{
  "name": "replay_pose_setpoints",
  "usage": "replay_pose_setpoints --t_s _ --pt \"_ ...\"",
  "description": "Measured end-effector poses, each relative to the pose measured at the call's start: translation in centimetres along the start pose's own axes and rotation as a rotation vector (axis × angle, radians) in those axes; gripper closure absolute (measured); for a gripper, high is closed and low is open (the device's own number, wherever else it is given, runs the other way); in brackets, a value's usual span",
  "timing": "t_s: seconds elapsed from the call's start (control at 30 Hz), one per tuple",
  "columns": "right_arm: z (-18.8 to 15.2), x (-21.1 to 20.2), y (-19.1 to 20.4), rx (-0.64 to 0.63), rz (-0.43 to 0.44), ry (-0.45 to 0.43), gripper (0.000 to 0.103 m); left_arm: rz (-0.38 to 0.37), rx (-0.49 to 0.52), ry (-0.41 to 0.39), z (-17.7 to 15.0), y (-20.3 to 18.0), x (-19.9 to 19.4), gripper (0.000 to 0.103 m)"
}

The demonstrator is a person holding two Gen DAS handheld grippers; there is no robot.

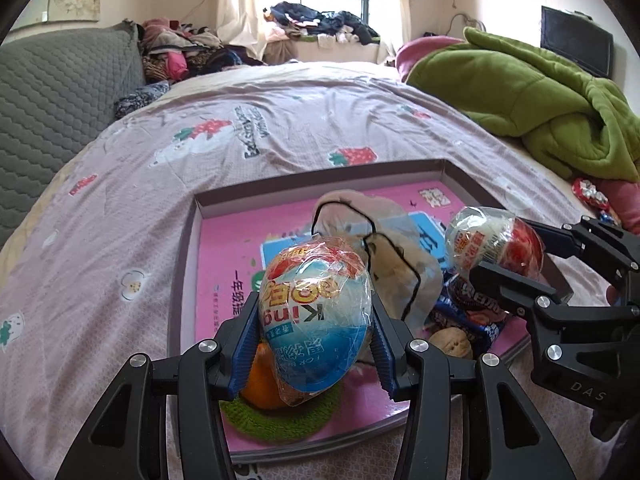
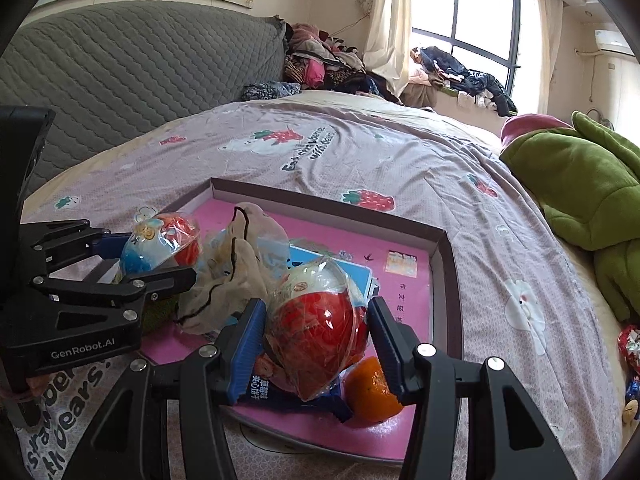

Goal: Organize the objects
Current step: 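Lift and carry the red egg and blue egg over the tray with both tools, then lower both eggs into the tray and open both tools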

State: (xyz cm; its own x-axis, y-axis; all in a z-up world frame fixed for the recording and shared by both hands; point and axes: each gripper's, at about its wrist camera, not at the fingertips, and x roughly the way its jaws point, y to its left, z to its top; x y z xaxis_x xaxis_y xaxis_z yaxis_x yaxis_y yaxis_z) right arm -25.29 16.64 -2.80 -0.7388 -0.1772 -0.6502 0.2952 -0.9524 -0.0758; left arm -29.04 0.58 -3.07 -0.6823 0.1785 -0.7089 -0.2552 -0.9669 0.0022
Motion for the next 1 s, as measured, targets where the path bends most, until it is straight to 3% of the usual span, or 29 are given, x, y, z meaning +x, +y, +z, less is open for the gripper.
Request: replay_pose_setpoints --t_s 1.0 --pt "-0.8 0.8 0.4 -0.014 -0.022 0.094 0.044 0.01 0.036 0.043 -1.0 -1.6 -0.2 0.042"
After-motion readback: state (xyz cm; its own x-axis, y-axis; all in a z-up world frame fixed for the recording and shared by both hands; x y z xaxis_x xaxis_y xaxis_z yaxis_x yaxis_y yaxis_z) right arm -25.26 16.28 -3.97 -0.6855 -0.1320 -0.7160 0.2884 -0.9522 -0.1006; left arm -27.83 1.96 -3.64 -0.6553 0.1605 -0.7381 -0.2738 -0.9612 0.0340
